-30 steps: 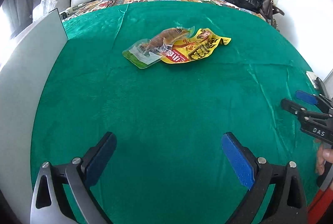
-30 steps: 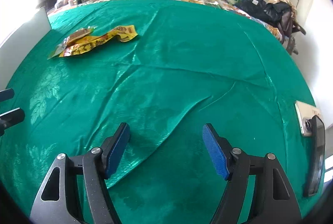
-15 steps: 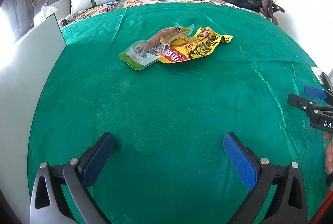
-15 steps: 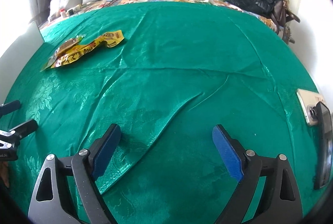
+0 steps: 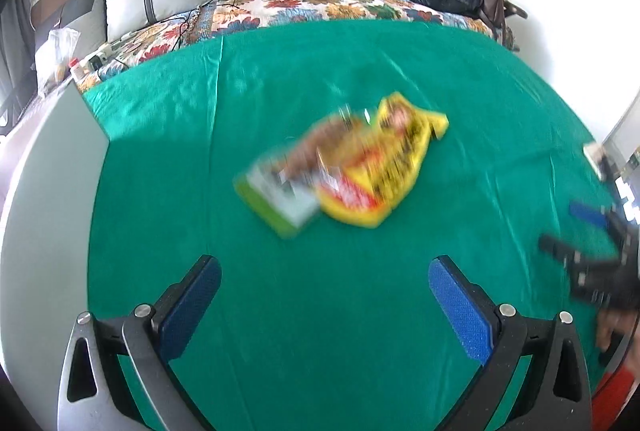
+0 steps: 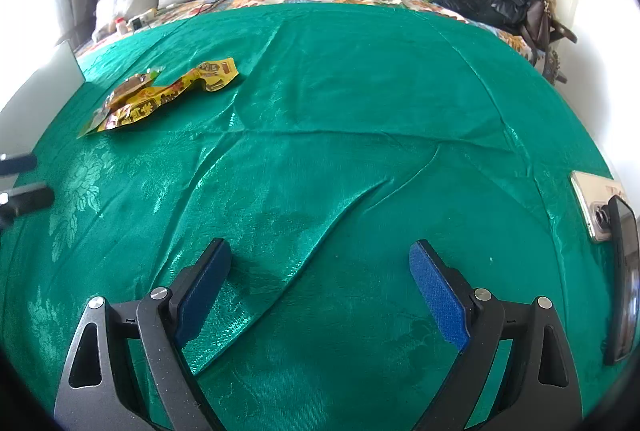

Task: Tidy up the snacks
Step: 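Lower the open left tool over the clear-green braised meat bag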

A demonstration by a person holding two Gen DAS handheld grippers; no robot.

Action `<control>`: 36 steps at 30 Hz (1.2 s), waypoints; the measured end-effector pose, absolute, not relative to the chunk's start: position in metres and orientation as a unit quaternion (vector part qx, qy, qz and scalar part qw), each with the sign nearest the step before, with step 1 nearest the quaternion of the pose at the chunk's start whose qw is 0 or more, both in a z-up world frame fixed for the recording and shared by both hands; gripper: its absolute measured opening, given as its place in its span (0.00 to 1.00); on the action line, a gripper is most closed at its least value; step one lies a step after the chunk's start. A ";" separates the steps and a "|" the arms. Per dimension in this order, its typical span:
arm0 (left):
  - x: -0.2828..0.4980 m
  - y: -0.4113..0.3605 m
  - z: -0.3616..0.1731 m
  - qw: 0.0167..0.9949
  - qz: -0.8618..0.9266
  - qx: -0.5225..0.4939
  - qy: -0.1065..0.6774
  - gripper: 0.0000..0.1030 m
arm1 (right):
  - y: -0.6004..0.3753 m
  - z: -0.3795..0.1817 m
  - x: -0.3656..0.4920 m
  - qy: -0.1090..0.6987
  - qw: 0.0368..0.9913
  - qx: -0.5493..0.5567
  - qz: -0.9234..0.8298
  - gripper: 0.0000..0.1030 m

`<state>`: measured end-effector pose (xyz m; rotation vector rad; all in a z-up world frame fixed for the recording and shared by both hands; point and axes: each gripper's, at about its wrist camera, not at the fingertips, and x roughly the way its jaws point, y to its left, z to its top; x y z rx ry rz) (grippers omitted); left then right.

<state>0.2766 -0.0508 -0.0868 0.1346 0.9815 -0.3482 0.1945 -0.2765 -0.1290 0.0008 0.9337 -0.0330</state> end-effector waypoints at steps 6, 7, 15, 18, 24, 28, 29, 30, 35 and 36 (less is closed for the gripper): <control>0.356 -0.067 -0.098 0.845 -0.163 0.091 0.501 0.99 | -0.276 -0.129 0.194 0.450 0.893 0.000 -0.016 0.91; 0.367 -0.067 -0.105 0.844 -0.155 0.091 0.505 0.99 | -0.276 -0.129 0.194 0.450 0.893 0.000 -0.016 0.91; 0.406 -0.036 -0.129 0.851 -0.074 -0.056 0.517 0.99 | -0.275 -0.130 0.194 0.450 0.893 0.000 -0.015 0.91; 0.403 -0.046 -0.129 0.845 -0.130 -0.032 0.517 0.99 | -0.274 -0.132 0.195 0.450 0.893 0.000 -0.015 0.92; 0.394 -0.029 -0.116 0.834 -0.192 -0.130 0.500 0.99 | -0.274 -0.132 0.196 0.450 0.893 0.000 -0.014 0.93; 0.388 -0.048 -0.121 0.850 -0.162 -0.042 0.500 0.98 | -0.275 -0.132 0.195 0.450 0.893 0.000 -0.014 0.93; 0.387 -0.057 -0.124 0.852 -0.146 0.002 0.503 0.96 | -0.275 -0.132 0.195 0.450 0.893 0.001 -0.014 0.93; 0.384 -0.064 -0.125 0.857 -0.134 0.037 0.497 0.89 | -0.275 -0.132 0.195 0.450 0.893 0.001 -0.014 0.93; 0.368 -0.051 -0.116 0.872 -0.100 0.031 0.479 0.36 | -0.275 -0.131 0.195 0.449 0.893 0.001 -0.013 0.93; 0.363 -0.046 -0.115 0.871 -0.096 0.032 0.481 0.36 | -0.275 -0.132 0.196 0.450 0.893 0.001 -0.014 0.93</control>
